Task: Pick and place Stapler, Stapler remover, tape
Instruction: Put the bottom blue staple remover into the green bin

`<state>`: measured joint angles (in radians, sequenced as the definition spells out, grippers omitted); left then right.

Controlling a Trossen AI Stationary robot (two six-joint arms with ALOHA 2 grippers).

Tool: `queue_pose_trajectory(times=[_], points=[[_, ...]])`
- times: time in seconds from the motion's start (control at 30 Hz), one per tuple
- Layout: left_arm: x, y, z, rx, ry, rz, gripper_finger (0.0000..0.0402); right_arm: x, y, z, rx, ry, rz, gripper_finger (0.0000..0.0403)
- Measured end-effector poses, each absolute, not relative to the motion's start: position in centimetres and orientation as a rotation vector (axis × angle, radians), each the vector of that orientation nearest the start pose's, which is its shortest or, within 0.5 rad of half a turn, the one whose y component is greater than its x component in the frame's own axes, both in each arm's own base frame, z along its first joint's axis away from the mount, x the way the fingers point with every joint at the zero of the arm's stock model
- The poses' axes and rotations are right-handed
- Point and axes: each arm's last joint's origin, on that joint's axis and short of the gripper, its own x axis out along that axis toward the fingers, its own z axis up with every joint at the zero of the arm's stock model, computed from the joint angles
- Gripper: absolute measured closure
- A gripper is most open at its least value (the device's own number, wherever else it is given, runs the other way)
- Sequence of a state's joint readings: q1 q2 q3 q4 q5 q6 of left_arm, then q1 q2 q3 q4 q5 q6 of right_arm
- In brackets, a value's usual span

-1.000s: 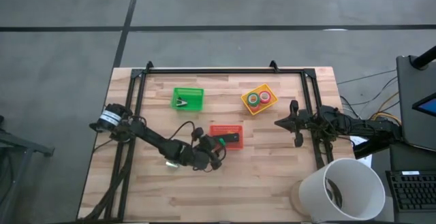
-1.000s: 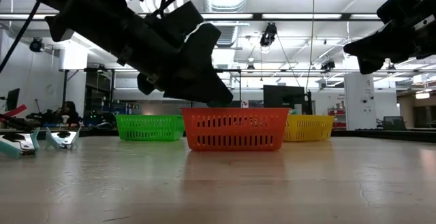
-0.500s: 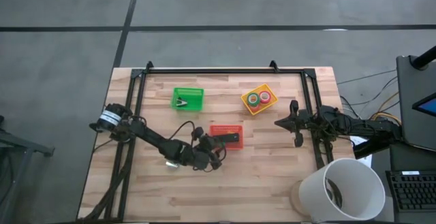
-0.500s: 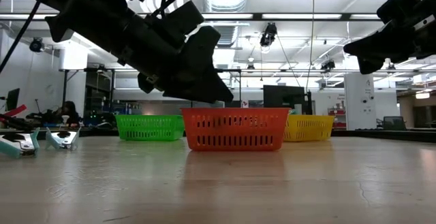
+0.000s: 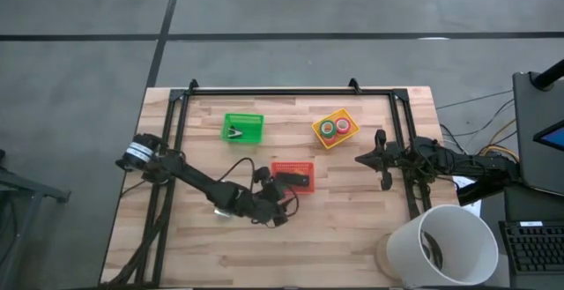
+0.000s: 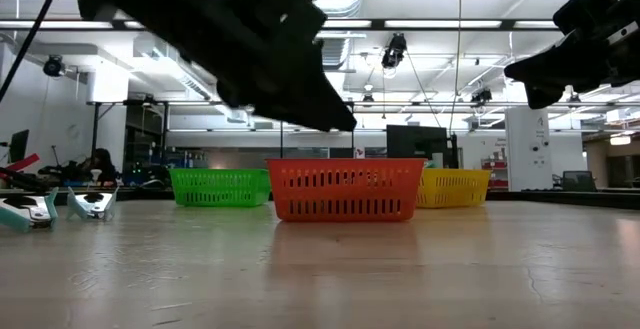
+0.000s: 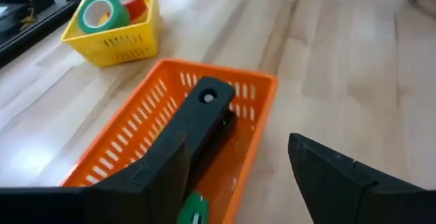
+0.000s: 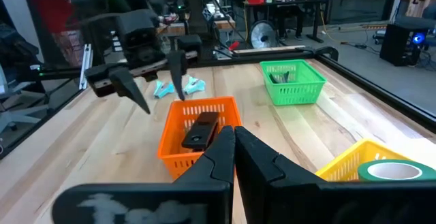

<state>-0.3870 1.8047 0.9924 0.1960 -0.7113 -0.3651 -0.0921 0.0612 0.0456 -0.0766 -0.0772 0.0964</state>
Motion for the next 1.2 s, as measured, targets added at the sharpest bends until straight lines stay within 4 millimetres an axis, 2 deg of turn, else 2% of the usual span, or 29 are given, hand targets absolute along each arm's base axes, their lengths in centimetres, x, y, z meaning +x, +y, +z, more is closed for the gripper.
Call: queue_pose_trajectory(times=[0.2, 0.4, 0.7, 1.0, 1.2], points=[[33.1, -12.1, 20.0, 0.041, 0.683, 0.381, 0.0152, 9.8, -0.7, 16.7, 0.104, 0.092, -0.019, 0.0394], [30.3, -11.9, 21.2, 0.037, 0.923, 0.352, 0.0152, 9.8, -0.7, 16.7, 0.104, 0.092, -0.019, 0.0394], [26.3, -12.0, 20.5, 0.073, 1.246, 0.371, 0.0152, 9.8, -0.7, 16.7, 0.104, 0.091, -0.019, 0.0394], [24.4, -12.4, 19.6, 0.015, 1.46, 0.307, 0.0152, 9.8, -0.7, 16.7, 0.104, 0.091, -0.019, 0.0394], [23.3, -12.5, 19.3, 0.077, 1.554, 0.265, 0.0152, 9.8, -0.7, 16.7, 0.104, 0.091, -0.019, 0.0394]])
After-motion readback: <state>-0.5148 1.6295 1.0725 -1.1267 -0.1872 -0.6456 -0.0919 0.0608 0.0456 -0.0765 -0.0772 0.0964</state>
